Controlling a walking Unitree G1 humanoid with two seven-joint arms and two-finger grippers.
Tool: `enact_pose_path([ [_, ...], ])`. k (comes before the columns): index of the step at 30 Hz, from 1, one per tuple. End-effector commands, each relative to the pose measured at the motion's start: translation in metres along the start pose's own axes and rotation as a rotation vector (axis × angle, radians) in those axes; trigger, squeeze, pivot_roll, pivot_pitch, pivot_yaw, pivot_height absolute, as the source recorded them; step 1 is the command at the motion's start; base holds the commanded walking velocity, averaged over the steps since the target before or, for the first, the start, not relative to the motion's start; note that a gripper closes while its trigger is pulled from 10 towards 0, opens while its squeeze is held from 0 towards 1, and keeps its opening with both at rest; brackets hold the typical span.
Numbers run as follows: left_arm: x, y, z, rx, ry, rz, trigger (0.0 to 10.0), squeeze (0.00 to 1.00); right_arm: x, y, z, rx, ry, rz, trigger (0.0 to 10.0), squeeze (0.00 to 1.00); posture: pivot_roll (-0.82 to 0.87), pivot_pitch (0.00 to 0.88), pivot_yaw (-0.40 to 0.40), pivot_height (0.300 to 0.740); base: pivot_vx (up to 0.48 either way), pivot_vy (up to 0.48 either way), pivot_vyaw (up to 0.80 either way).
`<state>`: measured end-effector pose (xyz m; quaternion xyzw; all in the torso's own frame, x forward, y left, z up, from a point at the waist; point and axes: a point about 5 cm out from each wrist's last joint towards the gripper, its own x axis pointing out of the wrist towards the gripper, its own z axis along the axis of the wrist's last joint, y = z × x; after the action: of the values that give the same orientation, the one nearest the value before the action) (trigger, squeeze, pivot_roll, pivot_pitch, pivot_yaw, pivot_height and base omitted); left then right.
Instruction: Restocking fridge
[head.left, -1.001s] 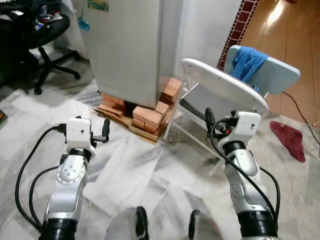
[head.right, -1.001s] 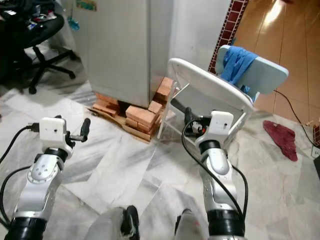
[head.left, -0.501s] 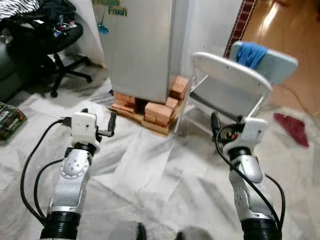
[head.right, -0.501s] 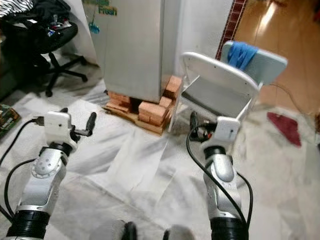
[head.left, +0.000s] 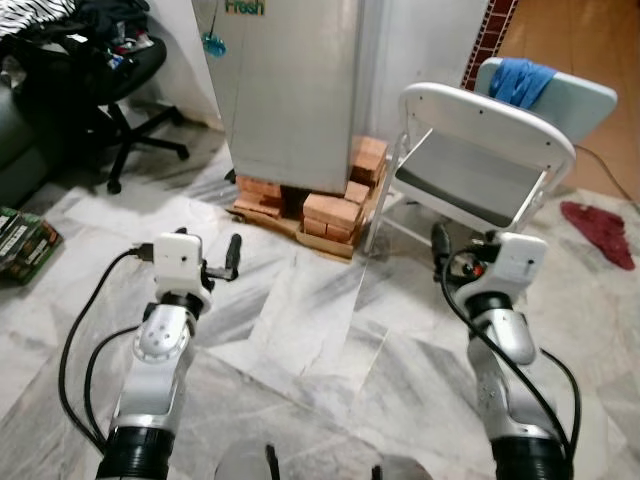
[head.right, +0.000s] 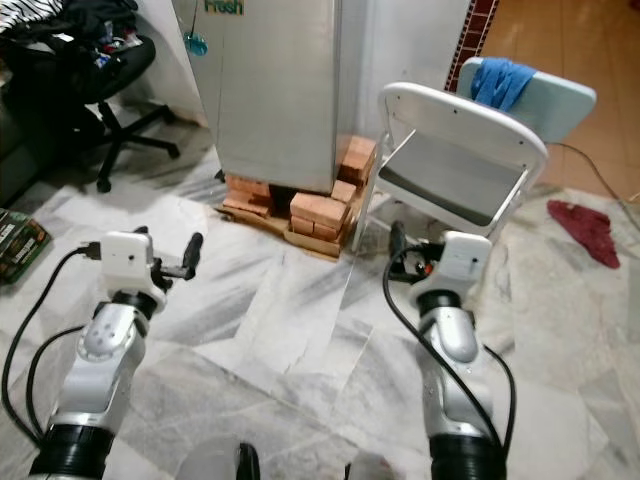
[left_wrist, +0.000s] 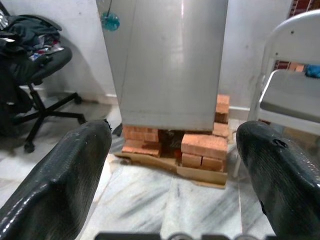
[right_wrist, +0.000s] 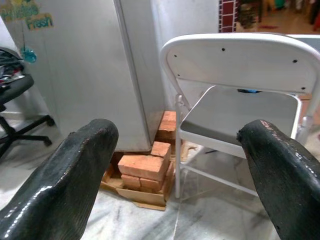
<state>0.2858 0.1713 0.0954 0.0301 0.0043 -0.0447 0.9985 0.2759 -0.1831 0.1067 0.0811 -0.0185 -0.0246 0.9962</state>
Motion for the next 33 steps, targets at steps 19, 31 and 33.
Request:
enact_pose_path([
  [19,0.0008,0.0074,-0.0005,-0.022,0.011,0.008,10.0,0.0,0.0007,0.005,-0.0009,0.019,0.003,0.009,10.0,0.0,-0.08,0.05,0.024,0.74,0.0,0.48,-0.8],
  [31,-0.0002,0.0058,-0.0051,-0.031,0.02,-0.009,10.0,0.0,0.0006,-0.0014,-0.0004,-0.003,-0.006,-0.028,10.0,0.0,-0.08,0.021,0.039,0.74,0.0,0.48,-0.29],
  [33,-0.001,0.0047,-0.0082,-0.027,0.027,-0.01,10.0,0.0,0.0002,-0.0036,-0.002,-0.006,-0.001,-0.049,10.0,0.0,-0.08,0.01,0.045,0.74,0.0,0.48,0.0],
])
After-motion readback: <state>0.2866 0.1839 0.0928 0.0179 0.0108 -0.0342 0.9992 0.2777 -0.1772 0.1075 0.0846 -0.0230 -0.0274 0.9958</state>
